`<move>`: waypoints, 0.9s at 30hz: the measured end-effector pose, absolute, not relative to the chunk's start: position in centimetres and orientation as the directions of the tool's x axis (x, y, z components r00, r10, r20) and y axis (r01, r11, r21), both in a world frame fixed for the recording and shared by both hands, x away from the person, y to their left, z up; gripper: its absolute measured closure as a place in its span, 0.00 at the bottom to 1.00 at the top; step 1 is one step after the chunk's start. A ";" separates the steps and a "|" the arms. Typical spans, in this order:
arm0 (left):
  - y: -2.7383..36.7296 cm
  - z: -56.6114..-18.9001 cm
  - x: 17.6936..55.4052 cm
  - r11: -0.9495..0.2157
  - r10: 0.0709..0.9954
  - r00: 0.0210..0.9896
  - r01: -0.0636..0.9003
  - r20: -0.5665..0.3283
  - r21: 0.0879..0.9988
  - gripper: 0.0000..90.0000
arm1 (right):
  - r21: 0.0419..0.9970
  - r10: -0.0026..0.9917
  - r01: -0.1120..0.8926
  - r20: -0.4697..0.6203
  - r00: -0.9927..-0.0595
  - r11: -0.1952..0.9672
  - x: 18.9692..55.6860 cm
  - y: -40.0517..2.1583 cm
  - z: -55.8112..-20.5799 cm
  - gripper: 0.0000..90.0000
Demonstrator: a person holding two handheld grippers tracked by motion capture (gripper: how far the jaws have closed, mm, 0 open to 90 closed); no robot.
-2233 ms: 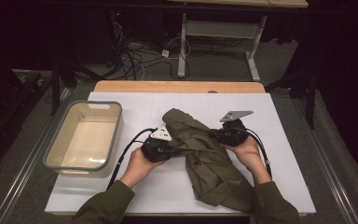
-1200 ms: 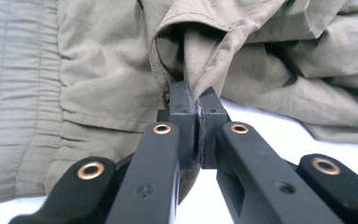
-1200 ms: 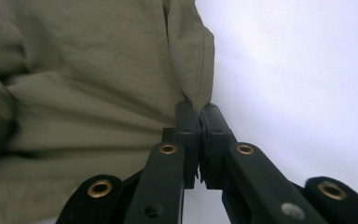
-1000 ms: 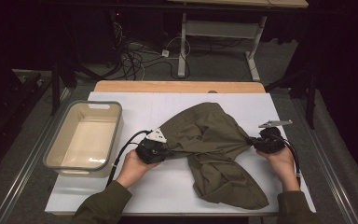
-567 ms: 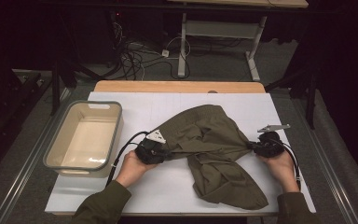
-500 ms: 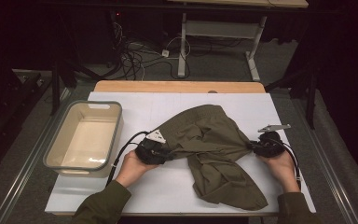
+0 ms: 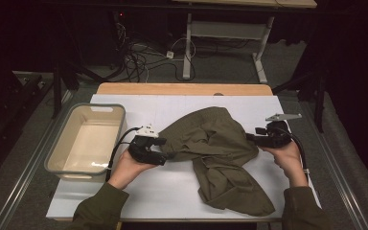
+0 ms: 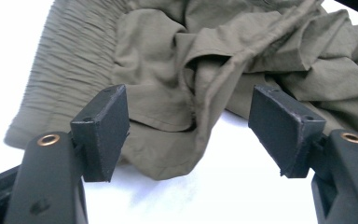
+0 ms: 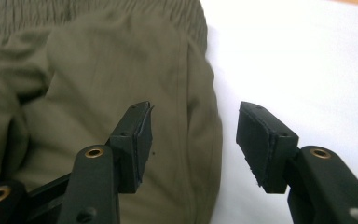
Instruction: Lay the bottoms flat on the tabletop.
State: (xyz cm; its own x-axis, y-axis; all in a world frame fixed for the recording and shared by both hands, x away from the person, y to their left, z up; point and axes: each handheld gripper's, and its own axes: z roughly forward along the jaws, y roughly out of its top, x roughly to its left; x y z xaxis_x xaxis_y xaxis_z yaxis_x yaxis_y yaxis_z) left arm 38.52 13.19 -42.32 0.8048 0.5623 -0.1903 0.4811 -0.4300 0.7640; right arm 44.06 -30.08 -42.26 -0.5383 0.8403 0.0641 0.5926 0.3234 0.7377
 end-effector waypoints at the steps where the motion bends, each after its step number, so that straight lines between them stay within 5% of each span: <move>1: 13.3 -42.4 38.6 -0.425 0.575 0.795 0.491 -0.193 0.760 0.25 | 0.739 0.840 0.592 0.068 -0.539 0.320 44.6 -29.8 -42.2 0.51; 20: 14.3 -43.6 39.8 -0.382 0.700 0.690 0.577 -0.181 0.722 0.25 | 0.657 0.816 0.673 0.149 -0.558 0.340 53.2 -23.9 -44.3 0.44; 27: 14.1 -44.0 40.0 -0.392 0.712 0.680 0.591 -0.175 0.705 0.25 | 0.639 0.820 0.681 0.134 -0.556 0.357 53.0 -24.2 -44.9 0.73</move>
State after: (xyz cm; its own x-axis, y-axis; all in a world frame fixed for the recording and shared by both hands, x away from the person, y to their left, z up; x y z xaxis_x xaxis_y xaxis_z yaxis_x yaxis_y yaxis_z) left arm 40.03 14.11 -44.02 0.6803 0.7119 -0.1746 0.5913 -0.3922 0.7047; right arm 52.98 -24.24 -44.93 -0.5560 0.8203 0.1341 0.6811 0.3571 0.6391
